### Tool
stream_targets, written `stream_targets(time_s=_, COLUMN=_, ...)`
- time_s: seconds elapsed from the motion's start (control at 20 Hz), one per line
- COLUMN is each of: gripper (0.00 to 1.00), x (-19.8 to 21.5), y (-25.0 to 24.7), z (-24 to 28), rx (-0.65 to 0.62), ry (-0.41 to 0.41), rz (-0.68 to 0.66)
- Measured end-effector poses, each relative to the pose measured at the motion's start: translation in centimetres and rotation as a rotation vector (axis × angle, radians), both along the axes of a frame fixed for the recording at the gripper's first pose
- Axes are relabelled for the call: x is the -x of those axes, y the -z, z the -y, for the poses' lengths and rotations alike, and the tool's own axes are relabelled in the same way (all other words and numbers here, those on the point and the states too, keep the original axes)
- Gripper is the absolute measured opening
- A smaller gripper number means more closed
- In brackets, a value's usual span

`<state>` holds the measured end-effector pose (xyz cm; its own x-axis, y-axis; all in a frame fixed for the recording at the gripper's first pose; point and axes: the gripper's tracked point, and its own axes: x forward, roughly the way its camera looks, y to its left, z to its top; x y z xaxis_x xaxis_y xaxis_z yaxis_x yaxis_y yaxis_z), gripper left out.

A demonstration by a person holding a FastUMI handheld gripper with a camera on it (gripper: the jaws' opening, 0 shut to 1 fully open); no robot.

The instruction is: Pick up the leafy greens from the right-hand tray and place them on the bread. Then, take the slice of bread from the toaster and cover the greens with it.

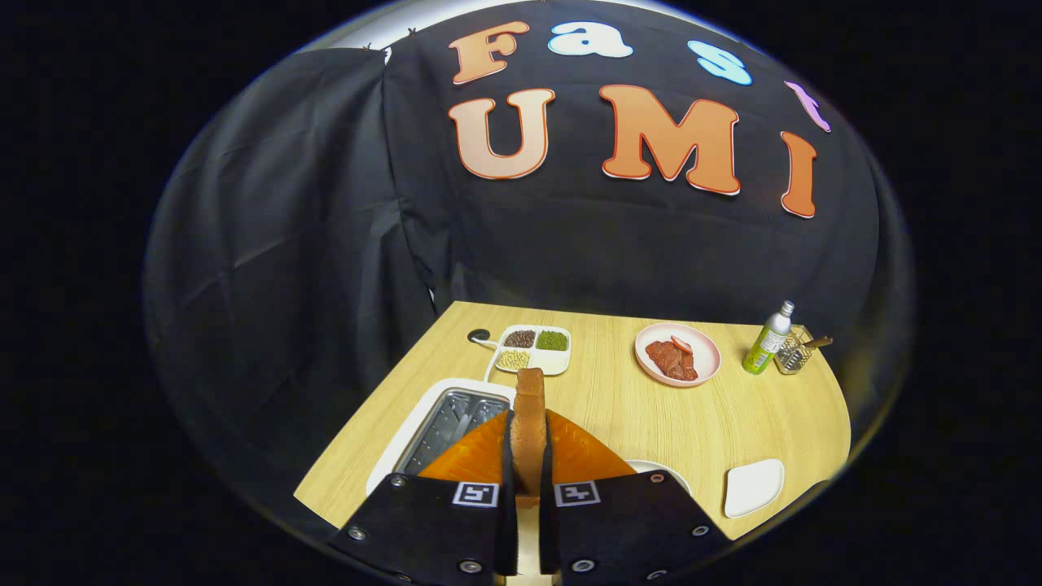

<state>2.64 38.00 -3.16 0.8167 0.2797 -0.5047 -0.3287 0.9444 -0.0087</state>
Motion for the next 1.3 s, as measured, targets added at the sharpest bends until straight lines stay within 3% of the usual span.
stream_targets(time_s=0.7, gripper=0.11, x=1.0, y=11.6, z=7.0, rx=-0.071, ry=-0.006, rz=-0.162)
stream_targets(time_s=1.05, gripper=0.11, x=0.5, y=13.7, z=9.3, rx=-0.105, ry=-0.032, rz=-0.164)
stream_targets(time_s=1.3, gripper=0.23, x=0.2, y=15.1, z=11.3, rx=-0.088, ry=-0.028, rz=-0.170)
